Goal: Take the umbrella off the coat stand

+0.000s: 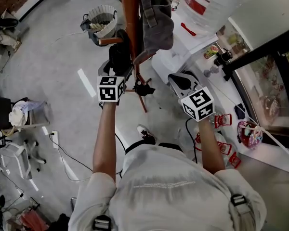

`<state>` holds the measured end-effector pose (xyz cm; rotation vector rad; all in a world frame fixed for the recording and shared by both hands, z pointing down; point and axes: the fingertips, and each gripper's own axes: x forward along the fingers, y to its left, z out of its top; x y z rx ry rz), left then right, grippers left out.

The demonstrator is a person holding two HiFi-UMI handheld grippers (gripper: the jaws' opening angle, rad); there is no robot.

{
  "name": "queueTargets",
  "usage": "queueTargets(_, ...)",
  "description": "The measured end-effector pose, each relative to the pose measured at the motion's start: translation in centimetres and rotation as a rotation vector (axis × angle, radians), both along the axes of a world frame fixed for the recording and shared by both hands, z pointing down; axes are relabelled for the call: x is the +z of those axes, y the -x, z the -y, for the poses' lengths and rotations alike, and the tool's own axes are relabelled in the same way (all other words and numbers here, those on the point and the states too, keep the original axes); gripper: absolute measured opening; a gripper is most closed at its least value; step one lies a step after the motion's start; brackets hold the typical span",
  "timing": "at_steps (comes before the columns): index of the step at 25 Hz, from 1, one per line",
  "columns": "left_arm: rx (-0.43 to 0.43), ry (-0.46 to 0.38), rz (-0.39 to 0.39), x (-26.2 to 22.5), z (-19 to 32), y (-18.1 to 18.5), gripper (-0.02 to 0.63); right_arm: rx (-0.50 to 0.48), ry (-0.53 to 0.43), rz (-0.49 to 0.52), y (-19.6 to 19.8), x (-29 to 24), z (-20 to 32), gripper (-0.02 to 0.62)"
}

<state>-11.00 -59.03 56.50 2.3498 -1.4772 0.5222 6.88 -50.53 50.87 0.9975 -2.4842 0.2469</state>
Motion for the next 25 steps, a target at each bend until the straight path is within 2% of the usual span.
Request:
queueTargets(6, -0.007, -0.026, -0.001, 0.2, 1.5, 0.1, 0.419, 0.010, 0.024, -0.018, -0.7, 1.0, 1.1, 0.023)
queueTargets(11, 0.002, 0.016, -0.051, 1.1, 1.8, 1.0, 0.426, 0.001, 0.044, -0.022, -0.5, 1.4, 2.1, 0.023)
queueTargets(15, 0.018, -0.017, -0.044, 0.8, 2.4, 0.5, 0.426, -0.001, 0.060, -0.029, -0.9, 1.7, 2.5, 0.023)
queueTargets(18, 0.092, -0.022, -0.030, 0.9, 2.6, 0.1, 0.425, 0.001, 0.078, -0.029, -1.5, 2.1, 2.6, 0.023)
queueTargets(22, 0.227, -0.027, -0.066, 1.0, 3.1, -0.4, 0.422, -0.028, 0.089, -0.034, -1.7, 2.3, 3.2, 0.023)
queueTargets(25, 0.283, 0.010, -0.097, 1.1, 2.8, -0.8, 0.382, -0.071, 0.090, -0.036, -1.6, 2.2, 3.8, 0.023)
